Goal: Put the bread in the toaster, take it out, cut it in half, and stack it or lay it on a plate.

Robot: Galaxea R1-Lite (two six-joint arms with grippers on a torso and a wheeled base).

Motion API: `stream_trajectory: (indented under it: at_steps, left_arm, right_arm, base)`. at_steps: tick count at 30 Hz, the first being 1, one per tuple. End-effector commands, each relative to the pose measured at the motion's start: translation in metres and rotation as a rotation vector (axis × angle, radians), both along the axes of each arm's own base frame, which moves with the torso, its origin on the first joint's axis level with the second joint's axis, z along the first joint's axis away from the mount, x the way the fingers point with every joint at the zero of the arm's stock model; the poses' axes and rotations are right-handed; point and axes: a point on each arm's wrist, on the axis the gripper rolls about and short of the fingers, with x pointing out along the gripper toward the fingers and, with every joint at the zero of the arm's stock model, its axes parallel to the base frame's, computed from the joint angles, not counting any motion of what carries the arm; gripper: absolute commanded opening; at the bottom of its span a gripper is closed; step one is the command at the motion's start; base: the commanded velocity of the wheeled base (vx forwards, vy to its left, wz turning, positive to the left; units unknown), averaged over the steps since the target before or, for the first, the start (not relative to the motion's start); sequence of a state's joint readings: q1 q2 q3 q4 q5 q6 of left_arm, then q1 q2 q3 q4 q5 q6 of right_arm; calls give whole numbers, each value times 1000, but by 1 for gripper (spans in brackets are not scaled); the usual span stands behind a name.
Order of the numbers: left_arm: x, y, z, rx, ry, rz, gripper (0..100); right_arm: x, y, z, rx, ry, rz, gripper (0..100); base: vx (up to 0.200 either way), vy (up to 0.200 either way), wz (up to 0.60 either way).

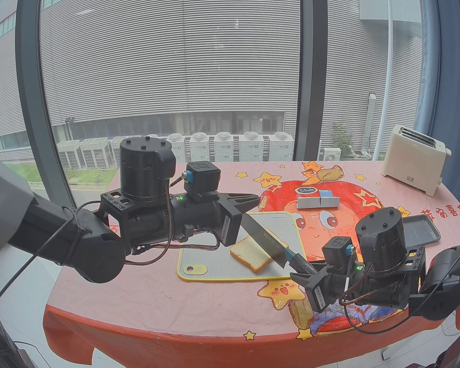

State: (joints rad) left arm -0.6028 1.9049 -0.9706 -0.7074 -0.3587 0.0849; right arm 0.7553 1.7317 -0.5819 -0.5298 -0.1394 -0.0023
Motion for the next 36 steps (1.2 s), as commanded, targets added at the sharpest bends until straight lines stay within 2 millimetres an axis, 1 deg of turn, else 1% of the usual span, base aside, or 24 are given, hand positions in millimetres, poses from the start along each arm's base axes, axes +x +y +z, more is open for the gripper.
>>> stream_trajectory:
  at_steps: [1, 6, 13, 21, 22, 27, 30, 36]
  left_arm:
    - [5, -10, -10, 8, 12, -16, 0]
    - [8, -13, -15, 10, 16, -17, 0]
    - [11, -15, -26, 28, 38, -16, 0]
    - [11, -19, -29, 32, 43, -25, 0]
    - [13, -22, -35, 37, 51, -30, 0]
    - [21, -28, -44, 20, 30, -27, 0]
    - [24, -32, -44, 16, 26, -31, 0]
    - [33, -34, -54, 22, 34, -21, 0]
  right_arm:
    - [0, 0, -1, -2, 2, 2, 0]
    - [0, 0, -2, -6, 5, 0, 0]
    - [0, 1, -6, -16, 14, 4, 0]
    - [0, 1, -6, -14, 16, 4, 0]
    - [-1, 2, -6, -15, 15, 6, 0]
    - [0, 1, -7, -16, 17, 4, 0]
    - [0, 1, -6, -13, 15, 4, 0]
    - [1, 1, -7, -18, 18, 3, 0]
  base:
    - [0, 0, 0]
    - [0, 0, 0]
    - [0, 0, 0]
    - [0, 0, 0]
    - [0, 0, 0]
    - [0, 0, 0]
    - [0, 0, 0]
    - [0, 0, 0]
